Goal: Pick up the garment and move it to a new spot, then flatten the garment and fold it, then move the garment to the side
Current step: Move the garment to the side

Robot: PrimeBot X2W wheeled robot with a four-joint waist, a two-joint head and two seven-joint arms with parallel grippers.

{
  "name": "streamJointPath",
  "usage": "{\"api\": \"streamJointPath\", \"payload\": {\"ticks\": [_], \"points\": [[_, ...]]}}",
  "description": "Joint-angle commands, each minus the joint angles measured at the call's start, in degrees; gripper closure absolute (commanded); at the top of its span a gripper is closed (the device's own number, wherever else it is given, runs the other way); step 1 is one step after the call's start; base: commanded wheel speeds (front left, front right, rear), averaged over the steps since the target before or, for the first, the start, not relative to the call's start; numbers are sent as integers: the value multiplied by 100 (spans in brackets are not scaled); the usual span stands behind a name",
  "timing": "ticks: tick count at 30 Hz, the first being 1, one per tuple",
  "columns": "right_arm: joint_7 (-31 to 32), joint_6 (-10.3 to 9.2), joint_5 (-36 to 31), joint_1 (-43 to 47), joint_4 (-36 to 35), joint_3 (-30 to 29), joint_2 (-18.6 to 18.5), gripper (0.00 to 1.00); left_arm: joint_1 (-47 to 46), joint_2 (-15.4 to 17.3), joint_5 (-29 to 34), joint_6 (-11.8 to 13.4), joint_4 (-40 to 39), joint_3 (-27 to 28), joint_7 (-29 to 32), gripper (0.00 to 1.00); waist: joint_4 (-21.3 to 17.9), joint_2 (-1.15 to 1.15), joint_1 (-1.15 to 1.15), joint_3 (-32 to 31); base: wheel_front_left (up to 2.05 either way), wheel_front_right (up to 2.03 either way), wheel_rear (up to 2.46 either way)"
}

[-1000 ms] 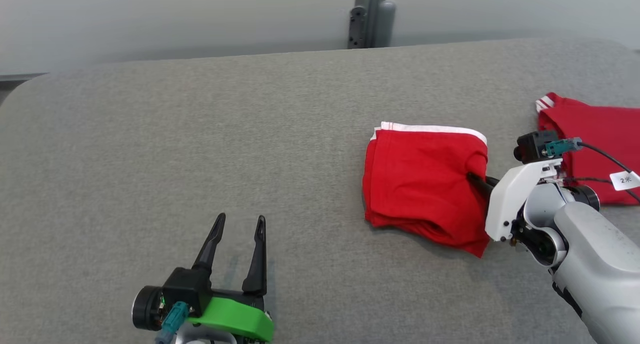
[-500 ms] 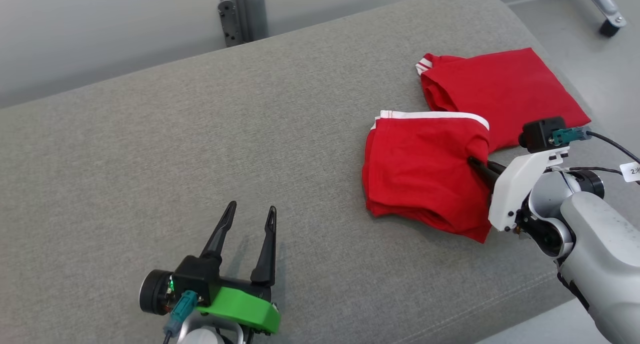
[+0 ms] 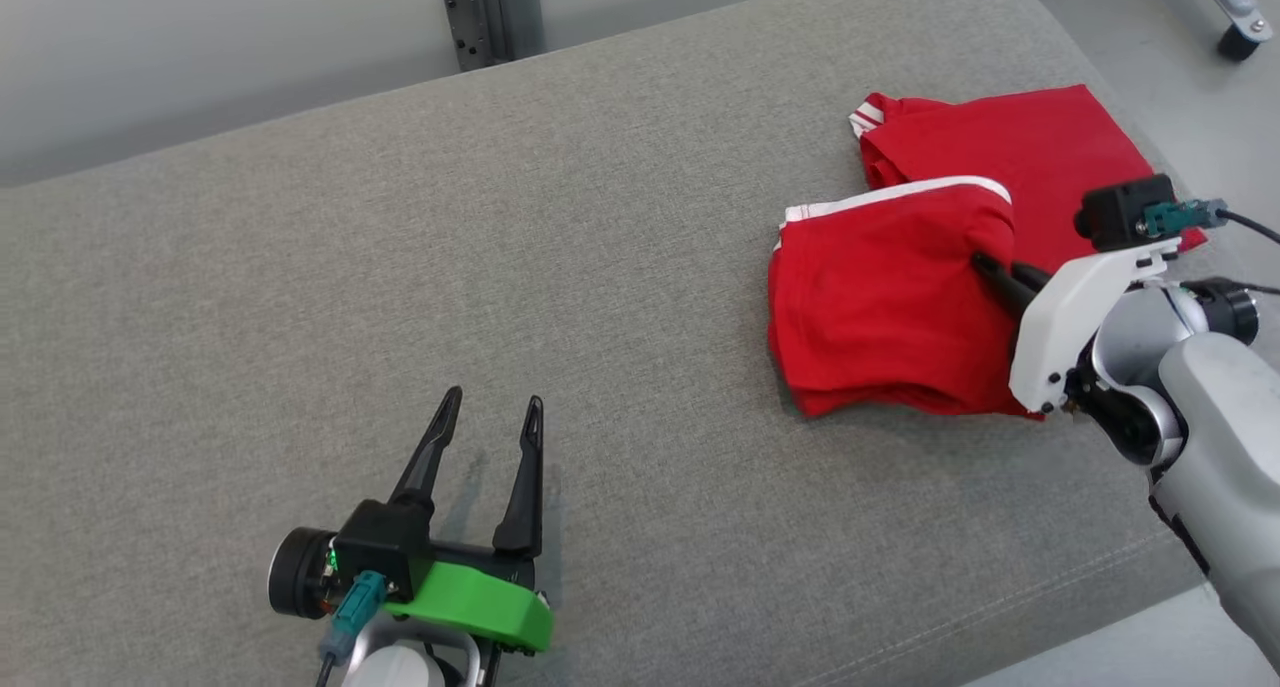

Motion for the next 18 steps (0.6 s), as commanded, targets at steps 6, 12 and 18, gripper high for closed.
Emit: {"api": "streamJointPath", "payload": {"ticks": [6,12,18], "points": [[410,0,-322,-578,-314,143,-317,100,-29,28,4,0,-41,21,-1,0,248,0,0,43,0,0,0],[941,0,-346,-1110,-345,403,-762,100,-131,28,48,-30,-54,-7,-1,0,420,0,0,173,0,0,0],[1081,0,-134,-1490,-209,403,-1004,100,-206,38,97,-43,-52,-30,-1,0,602,0,0,358,0,0,0]]}}
